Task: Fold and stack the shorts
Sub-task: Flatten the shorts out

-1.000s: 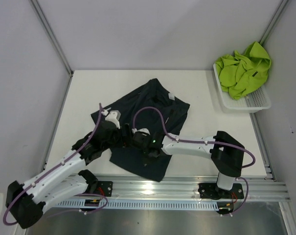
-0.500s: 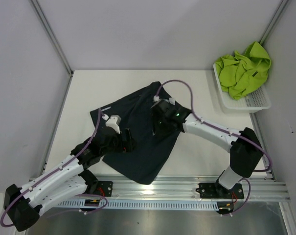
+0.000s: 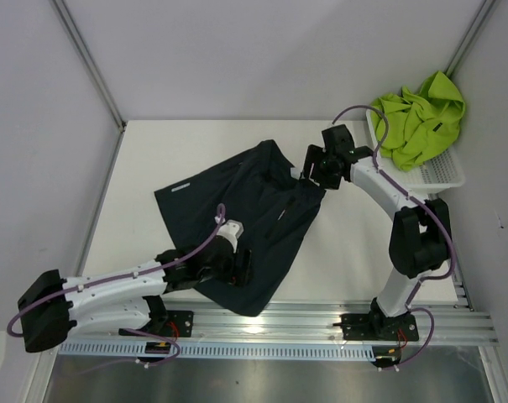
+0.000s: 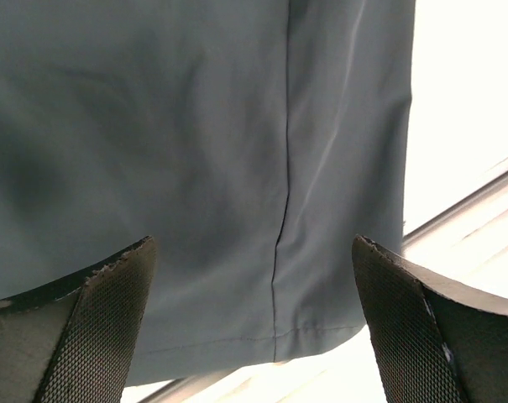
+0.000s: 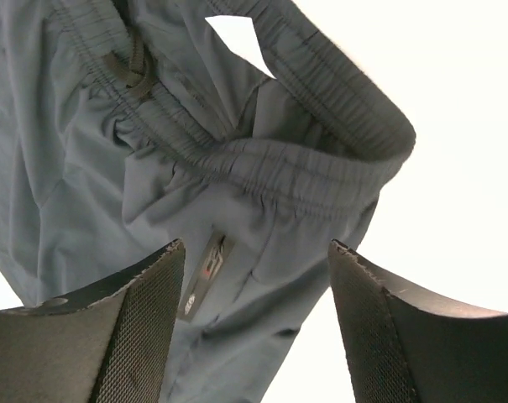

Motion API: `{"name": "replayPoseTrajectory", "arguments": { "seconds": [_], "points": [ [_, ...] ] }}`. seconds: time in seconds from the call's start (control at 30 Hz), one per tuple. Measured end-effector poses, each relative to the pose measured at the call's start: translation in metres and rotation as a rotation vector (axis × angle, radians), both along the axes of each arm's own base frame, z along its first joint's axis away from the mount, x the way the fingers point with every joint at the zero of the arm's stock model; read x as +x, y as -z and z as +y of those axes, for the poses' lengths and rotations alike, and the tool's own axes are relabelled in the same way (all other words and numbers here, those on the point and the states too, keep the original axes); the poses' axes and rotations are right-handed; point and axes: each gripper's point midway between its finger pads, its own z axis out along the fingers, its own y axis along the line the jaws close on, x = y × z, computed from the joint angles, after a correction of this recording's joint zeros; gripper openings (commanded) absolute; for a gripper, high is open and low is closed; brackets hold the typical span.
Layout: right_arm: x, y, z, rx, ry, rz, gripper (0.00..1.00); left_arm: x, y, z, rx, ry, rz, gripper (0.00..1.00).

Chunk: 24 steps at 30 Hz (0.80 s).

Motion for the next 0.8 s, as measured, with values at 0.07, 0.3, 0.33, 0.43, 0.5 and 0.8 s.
{"name": "replayPoseTrajectory", "arguments": {
  "seconds": [0.07,0.3,0.33,0.43,0.5,0.8],
  "points": [
    [0.004,0.007,0.003,0.007,-0.010,0.017,0.72,-0.006,0.010,-0.001,0.042,0.014,0.016,0.99],
    [0.002,0.034,0.024,0.020,-0.064,0.086,0.70,-0.013,0.027,0.001,0.125,0.026,0.039,0.99],
    [0.001,0.037,0.027,0.019,-0.070,0.093,0.70,-0.013,0.028,0.001,0.131,0.028,0.040,0.99],
    [0.001,0.048,0.036,0.018,-0.085,0.115,0.68,-0.016,0.033,0.000,0.155,0.038,0.049,0.99],
    [0.003,0.057,0.041,0.018,-0.093,0.131,0.62,-0.017,0.037,0.000,0.169,0.042,0.059,0.99],
    [0.009,0.087,0.044,0.023,-0.072,0.188,0.00,-0.021,0.046,-0.006,0.195,0.063,0.071,0.98]
  ]
}}
